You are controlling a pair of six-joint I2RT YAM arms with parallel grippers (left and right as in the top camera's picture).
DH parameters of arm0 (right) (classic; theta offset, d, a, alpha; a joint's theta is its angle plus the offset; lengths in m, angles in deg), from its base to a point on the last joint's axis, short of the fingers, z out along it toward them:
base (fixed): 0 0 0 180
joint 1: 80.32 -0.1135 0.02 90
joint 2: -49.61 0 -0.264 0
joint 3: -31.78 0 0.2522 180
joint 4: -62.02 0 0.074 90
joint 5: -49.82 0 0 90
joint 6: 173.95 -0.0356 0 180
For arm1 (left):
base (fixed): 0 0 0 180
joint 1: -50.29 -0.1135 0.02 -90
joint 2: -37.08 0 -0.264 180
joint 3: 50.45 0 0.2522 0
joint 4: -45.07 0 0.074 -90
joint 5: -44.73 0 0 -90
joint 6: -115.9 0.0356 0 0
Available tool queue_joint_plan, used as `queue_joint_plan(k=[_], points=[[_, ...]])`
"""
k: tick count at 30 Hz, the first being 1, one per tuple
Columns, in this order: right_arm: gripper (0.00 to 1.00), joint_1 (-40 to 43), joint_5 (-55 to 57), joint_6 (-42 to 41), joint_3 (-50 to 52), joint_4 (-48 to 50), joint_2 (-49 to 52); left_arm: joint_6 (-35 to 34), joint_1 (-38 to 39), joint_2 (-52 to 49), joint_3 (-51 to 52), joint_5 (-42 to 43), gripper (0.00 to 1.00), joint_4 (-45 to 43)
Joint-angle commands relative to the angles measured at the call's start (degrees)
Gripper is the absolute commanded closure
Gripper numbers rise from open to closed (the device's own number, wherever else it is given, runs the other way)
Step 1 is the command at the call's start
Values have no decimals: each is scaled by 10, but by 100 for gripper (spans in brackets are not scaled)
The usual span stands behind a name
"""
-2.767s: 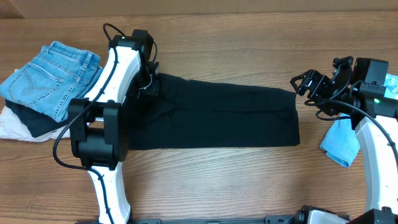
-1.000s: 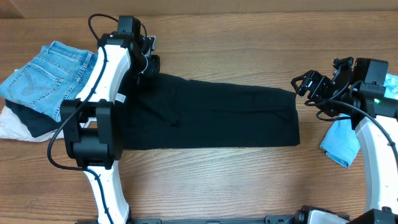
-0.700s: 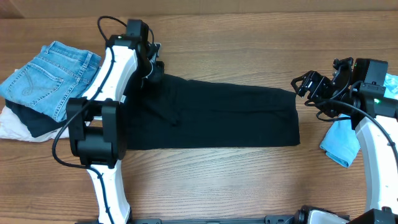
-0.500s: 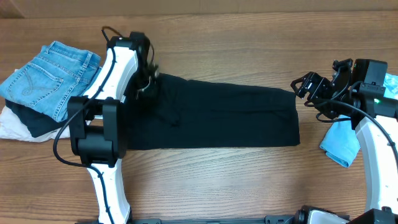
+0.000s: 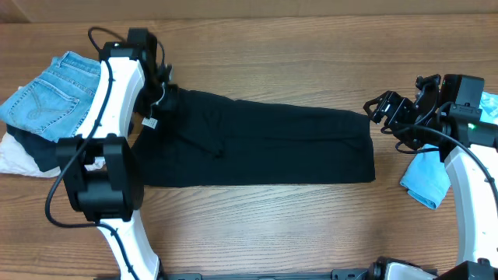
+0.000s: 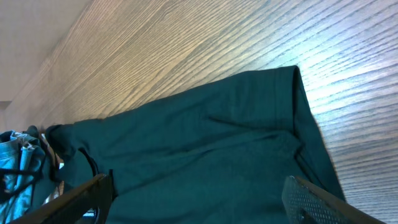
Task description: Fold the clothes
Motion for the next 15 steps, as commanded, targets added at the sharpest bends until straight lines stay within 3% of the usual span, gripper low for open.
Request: queue_joint_plan(k=[1, 2, 8, 14, 15], points=[[8, 2, 3, 4, -2, 4, -10, 17, 28, -15, -2, 24, 64, -29], [8, 2, 3, 4, -2, 3, -10, 17, 34, -30, -2, 24, 58, -34], [8, 2, 3, 4, -2, 2, -10, 63, 58, -106, -2, 32, 53, -50], [8, 2, 3, 4, -2, 0, -10, 48, 59, -104, -2, 19, 65, -77], [8, 2, 3, 4, -2, 0, -10, 48, 59, -104, -3, 19, 74, -73]])
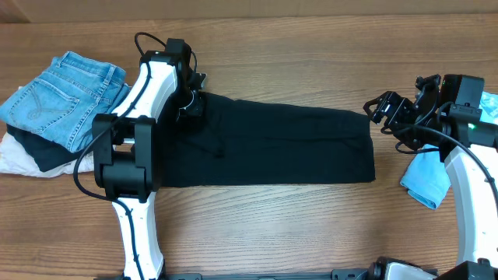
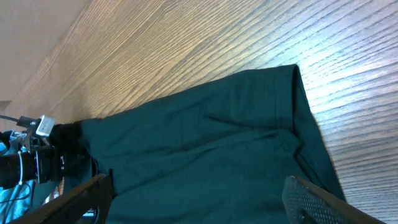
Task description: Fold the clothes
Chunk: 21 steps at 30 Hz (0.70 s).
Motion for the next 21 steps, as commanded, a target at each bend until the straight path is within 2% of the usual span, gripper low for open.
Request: queue_joint_plan(k=[1, 2, 4, 5, 8, 9, 11, 12, 13, 18, 19, 21], points=[[8, 2, 3, 4, -2, 3, -10, 2, 2, 9, -3, -3, 80, 8], [8, 2, 4, 4, -2, 3, -10, 0, 2, 12, -4, -6, 82, 10], [8, 2, 4, 4, -2, 3, -10, -14, 2, 25, -4, -37, 94, 12], [8, 2, 4, 4, -2, 3, -10, -17, 2, 37, -4, -54, 96, 13], [8, 2, 4, 4, -2, 3, -10, -21, 2, 65, -4, -89, 94, 9], [8, 2, 4, 4, -2, 3, -10, -23, 2, 67, -4, -92, 75, 4], [8, 2, 4, 4, -2, 3, -10, -22, 2, 65, -3, -79, 54, -10], [8, 2, 4, 4, -2, 3, -10, -21, 2, 59, -3, -67, 47, -16], [8, 2, 4, 4, -2, 3, -10, -19, 2, 50, -3, -54, 44, -18], [8, 2, 10, 4, -2, 3, -10, -3, 2, 25, -2, -10, 45, -19], [8, 2, 10, 4, -2, 3, -10, -4, 2, 22, -2, -10, 48, -17], [8, 2, 10, 4, -2, 3, -10, -4, 2, 22, -2, -9, 61, -16]])
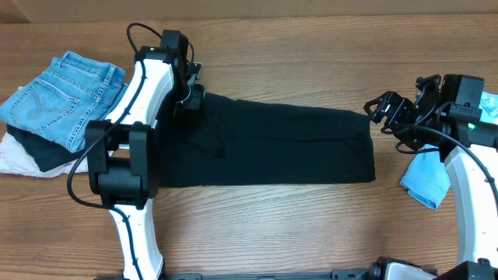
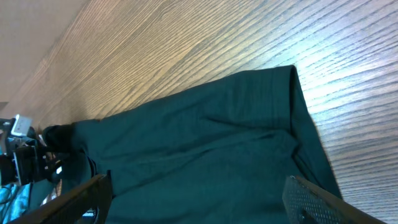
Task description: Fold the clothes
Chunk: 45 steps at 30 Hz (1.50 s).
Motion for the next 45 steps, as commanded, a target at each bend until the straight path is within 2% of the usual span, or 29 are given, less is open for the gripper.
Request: queue_joint_plan(k=[1, 2, 5, 8, 12, 13, 15, 17, 21, 23, 27, 32, 34, 35, 36, 38, 39, 45], points=[[8, 2, 5, 5, -2, 3, -10, 10, 3, -14, -2, 24, 64, 2], [8, 2, 5, 5, -2, 3, -10, 11, 4, -14, -2, 24, 64, 4], [8, 2, 5, 4, -2, 3, -10, 24, 11, -14, -2, 23, 53, 4], [8, 2, 5, 4, -2, 2, -10, 31, 17, -14, -1, 21, 52, -5], [8, 2, 5, 4, -2, 1, -10, 29, 27, -24, -1, 22, 63, -5], [8, 2, 5, 4, -2, 0, -10, 29, 30, -30, -1, 22, 68, -2], [8, 2, 5, 4, -2, -1, -10, 29, 33, -37, -1, 21, 88, 4], [8, 2, 5, 4, -2, -2, -10, 18, 33, -36, -2, 21, 96, 5], [8, 2, 5, 4, -2, -2, -10, 3, 29, -17, -17, 9, 96, 23], [8, 2, 5, 4, -2, -2, -10, -4, 27, 1, -35, -25, 96, 45], [8, 2, 5, 4, -2, -2, -10, -8, 23, 44, -80, -78, 96, 121], [8, 2, 5, 4, -2, -2, -10, -27, 23, 56, -84, -88, 96, 166], [8, 2, 5, 4, -2, -2, -10, -26, 24, 51, -72, -86, 72, 134], [8, 2, 5, 4, -2, -2, -10, -24, 24, 49, -66, -85, 69, 122], [8, 2, 5, 4, -2, -2, -10, -22, 24, 48, -52, -82, 60, 100], [8, 2, 5, 4, -2, -2, -10, -14, 24, 36, -20, -56, 50, 55], [8, 2, 5, 4, -2, -2, -10, -13, 24, 32, -11, -45, 47, 40], [8, 2, 5, 4, -2, -4, -10, 3, 25, -5, -7, -4, 51, 14]])
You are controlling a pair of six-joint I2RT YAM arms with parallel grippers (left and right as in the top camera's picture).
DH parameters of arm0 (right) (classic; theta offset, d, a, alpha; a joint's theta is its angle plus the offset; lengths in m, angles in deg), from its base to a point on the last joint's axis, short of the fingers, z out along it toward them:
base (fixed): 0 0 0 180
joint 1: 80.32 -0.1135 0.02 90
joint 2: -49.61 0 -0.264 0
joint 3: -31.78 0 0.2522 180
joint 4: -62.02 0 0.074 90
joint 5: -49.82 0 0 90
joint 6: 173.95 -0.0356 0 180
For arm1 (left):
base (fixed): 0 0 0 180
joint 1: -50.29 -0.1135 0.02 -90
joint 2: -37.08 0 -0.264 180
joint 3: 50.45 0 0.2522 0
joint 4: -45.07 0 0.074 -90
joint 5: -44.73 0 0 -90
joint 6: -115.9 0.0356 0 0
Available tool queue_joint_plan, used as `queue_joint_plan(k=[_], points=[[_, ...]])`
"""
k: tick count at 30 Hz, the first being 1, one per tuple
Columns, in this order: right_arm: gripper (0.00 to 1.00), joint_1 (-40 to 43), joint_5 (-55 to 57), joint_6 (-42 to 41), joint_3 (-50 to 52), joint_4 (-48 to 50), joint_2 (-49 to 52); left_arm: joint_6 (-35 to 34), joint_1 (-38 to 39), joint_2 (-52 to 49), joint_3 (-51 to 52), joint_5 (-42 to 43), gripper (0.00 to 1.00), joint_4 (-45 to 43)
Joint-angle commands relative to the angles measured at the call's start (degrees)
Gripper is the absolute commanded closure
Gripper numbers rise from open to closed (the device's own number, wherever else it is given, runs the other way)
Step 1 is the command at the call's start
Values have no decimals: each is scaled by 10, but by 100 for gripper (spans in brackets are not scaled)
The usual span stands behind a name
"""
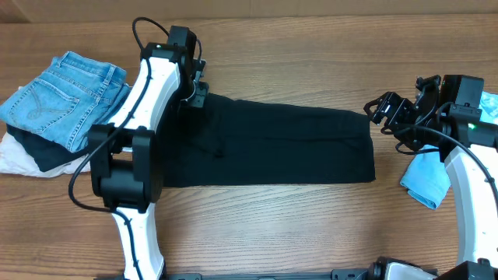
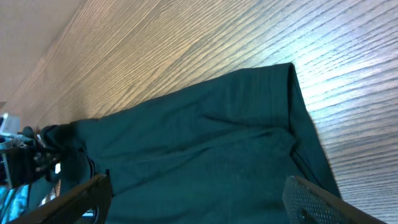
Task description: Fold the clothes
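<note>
A black garment (image 1: pixel 272 148), folded into a long band, lies flat across the middle of the table. My left gripper (image 1: pixel 198 93) is at its far left corner, pressed against the cloth; the overhead view does not show how its jaws stand. My right gripper (image 1: pixel 379 110) hovers at the garment's right end. In the right wrist view it stands open (image 2: pixel 199 202), fingers wide apart over the dark cloth (image 2: pixel 205 155) with nothing between them. The left gripper shows there too, small, at the garment's far end.
A pile of folded clothes sits at the left edge: blue jeans (image 1: pixel 54 97) on top, a dark piece (image 1: pixel 43 154) and a white one (image 1: pixel 15 159) beneath. A light blue cloth (image 1: pixel 426 180) lies at the right, beside the right arm.
My left gripper has shifted slightly to the right along the garment's far left corner. The right arm and the garment have stayed as they were.
My left gripper was first at the garment's left end near the jeans pile. Then it stood further right over the garment's upper left corner, and it has stayed about that corner since. The right gripper hung open at the right end throughout.
</note>
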Motion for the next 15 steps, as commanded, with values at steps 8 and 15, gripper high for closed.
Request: queue_joint_plan(k=[8, 15], points=[[8, 2, 3, 4, -2, -2, -10, 31, 4, -57, 7, 34, 63, 1], [8, 2, 11, 4, -2, -4, -10, 31, 3, -59, 7, 31, 86, 5]])
